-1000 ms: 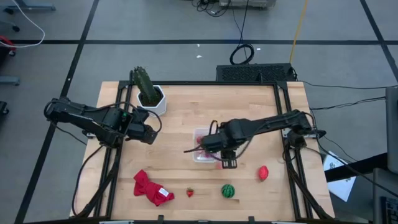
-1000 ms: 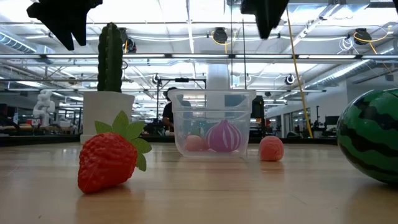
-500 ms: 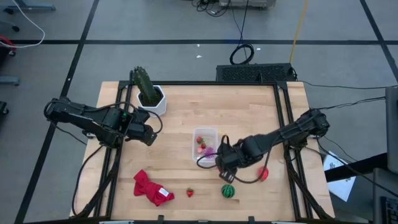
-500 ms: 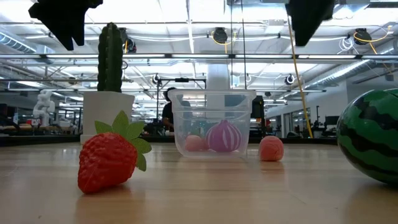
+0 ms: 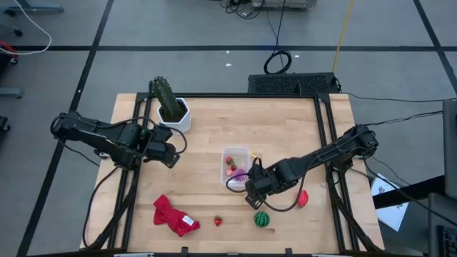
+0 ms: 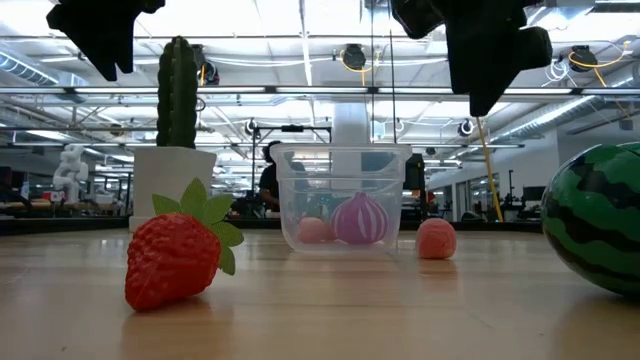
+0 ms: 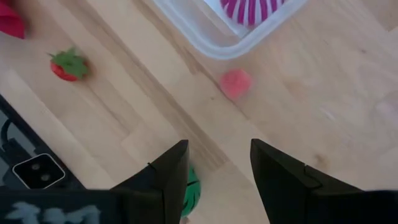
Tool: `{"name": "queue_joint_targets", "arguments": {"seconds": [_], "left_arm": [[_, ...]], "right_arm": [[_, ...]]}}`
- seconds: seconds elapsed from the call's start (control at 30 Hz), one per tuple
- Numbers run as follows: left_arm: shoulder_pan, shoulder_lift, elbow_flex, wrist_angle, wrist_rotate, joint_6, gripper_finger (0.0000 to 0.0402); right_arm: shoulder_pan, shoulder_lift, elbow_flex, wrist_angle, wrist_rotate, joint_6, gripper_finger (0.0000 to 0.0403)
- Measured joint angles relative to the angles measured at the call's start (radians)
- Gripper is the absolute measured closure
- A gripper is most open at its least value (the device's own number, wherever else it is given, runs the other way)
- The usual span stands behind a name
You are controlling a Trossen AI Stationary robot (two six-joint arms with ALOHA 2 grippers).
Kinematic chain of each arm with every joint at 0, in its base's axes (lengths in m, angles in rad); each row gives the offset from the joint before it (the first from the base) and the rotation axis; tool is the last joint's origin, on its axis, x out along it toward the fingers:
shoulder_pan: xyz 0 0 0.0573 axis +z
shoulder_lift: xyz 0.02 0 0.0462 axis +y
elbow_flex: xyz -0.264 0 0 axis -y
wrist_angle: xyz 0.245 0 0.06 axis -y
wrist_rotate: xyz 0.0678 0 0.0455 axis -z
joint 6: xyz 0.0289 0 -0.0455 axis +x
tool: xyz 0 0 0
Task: Pick and placing Produce into tupperware
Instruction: Put the pink peach into the transparent bin
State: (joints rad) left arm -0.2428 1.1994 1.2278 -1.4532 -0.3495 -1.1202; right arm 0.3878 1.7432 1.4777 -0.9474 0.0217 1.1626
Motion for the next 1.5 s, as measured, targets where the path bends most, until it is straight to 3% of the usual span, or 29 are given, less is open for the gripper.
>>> {"name": "queue_joint_targets", "arguments": {"seconds": [0.8,1.2,1.5], "left_arm": [[0.000,0.000,0.000,0.004,-0.017,-0.010,0.0172],[0.000,0.000,0.000,0.008,-0.017,-0.010,0.0172],[0.000,0.000,0.000,0.008,-0.017,0.009,0.0172]], "right_arm": [[-0.002,0.000,-0.100,0.095,-0.020,0.036,0.0238],[-0.002,0.000,-0.100,0.115,-0.006,0.009,0.0194],[0.027,0.000,-0.100,0.290,0.002,-0.080,0.0188]]}}
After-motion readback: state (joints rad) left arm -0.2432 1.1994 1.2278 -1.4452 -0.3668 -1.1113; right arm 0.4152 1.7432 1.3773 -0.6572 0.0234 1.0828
